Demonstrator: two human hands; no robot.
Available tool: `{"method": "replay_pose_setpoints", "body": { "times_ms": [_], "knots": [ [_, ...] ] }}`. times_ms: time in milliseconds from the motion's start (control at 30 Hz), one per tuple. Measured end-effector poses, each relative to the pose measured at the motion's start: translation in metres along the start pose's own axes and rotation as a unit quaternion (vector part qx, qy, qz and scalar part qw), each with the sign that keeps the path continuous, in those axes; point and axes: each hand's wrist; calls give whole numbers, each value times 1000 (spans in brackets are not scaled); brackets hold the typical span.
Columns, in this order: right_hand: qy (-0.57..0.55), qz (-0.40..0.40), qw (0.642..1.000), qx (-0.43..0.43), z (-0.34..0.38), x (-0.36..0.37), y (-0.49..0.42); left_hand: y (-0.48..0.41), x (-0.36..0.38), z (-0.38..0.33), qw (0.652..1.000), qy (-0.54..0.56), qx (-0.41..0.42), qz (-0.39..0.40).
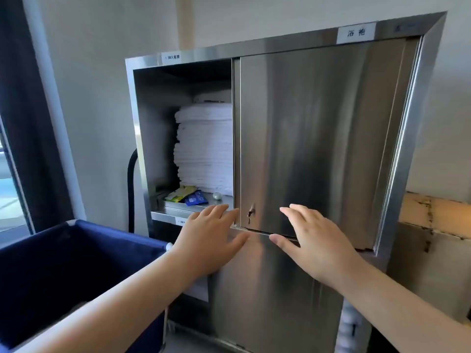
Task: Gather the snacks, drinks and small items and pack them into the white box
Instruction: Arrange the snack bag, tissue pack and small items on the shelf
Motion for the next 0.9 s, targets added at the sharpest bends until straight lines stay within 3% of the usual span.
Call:
{"method": "replay_pose_setpoints", "body": {
  "times_ms": [500,900],
  "knots": [
    [-5,8,998,-58,109,118,-214,-90,39,230,997,-62,-33,-27],
    [-25,54,995,-82,157,196,-315,-128,84,340,995,-87,-54,-16]
  ]
}}
Point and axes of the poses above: each hand's wrist, its own y-axis away from the middle knuckle, its own x-axis out of the palm, z = x × y, and after that the axes turned 10 degrees about y, right-handed
